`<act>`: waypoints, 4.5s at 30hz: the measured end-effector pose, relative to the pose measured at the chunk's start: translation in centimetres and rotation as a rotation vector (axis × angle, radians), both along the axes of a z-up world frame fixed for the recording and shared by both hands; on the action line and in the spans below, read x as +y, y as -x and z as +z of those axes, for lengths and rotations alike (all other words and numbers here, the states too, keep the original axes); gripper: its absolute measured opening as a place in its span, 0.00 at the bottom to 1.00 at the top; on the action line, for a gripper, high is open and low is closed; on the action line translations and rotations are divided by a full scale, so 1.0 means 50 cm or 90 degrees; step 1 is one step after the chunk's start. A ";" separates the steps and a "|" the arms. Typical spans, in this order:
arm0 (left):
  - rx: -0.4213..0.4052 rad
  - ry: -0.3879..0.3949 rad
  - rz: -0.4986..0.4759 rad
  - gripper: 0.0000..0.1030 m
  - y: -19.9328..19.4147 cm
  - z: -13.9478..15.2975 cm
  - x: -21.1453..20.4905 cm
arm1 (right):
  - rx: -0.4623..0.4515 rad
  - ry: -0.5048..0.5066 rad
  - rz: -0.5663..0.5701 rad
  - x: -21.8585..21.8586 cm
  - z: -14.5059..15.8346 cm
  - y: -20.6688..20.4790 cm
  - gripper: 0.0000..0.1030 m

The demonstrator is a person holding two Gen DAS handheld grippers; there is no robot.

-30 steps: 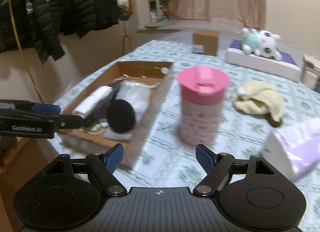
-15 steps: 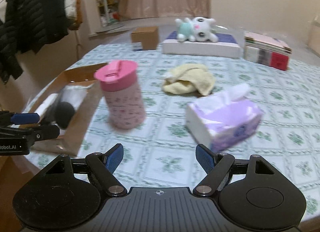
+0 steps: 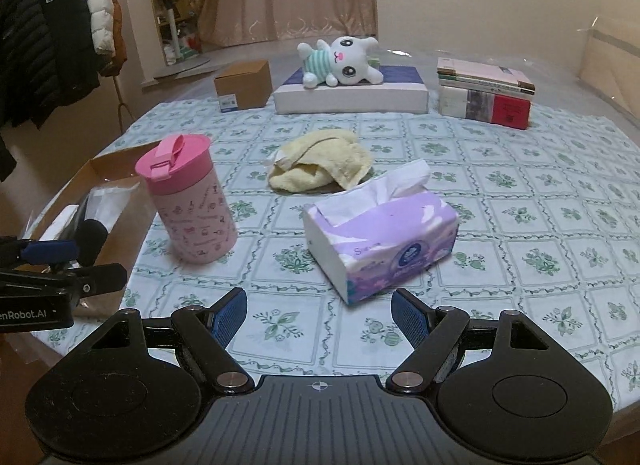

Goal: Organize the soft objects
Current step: 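Withdraw both grippers from the tray toward the yellow towel, then grasp the yellow towel with the left gripper and lift it, then hold the towel with the left gripper while the right gripper grasps the brown hair tie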

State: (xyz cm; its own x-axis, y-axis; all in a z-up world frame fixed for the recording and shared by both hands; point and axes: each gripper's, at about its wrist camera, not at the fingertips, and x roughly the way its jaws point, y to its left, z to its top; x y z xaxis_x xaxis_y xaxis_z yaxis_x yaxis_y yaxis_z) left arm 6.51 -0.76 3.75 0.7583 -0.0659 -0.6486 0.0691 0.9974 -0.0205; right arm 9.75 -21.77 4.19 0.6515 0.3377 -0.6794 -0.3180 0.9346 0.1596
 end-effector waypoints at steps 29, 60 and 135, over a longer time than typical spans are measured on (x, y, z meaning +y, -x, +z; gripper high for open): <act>-0.058 -0.059 -0.200 0.74 -0.137 0.124 -0.049 | -0.079 0.062 0.070 -0.060 0.068 -0.118 0.77; 0.163 -0.217 -0.513 0.85 -0.639 0.048 -0.058 | 0.026 0.157 0.294 -0.018 0.021 -0.531 0.77; 0.232 -0.013 -0.262 0.19 -0.782 -0.095 0.227 | 0.178 0.171 0.418 0.265 -0.214 -0.698 0.76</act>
State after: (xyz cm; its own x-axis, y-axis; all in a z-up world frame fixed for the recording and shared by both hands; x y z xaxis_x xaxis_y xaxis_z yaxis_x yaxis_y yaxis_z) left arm 45.60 10.60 -1.00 0.3984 -0.2941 -0.8687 0.4460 0.8898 -0.0967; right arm 44.65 -8.53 -6.52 0.1651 0.3959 -0.9033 -0.8031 0.5856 0.1099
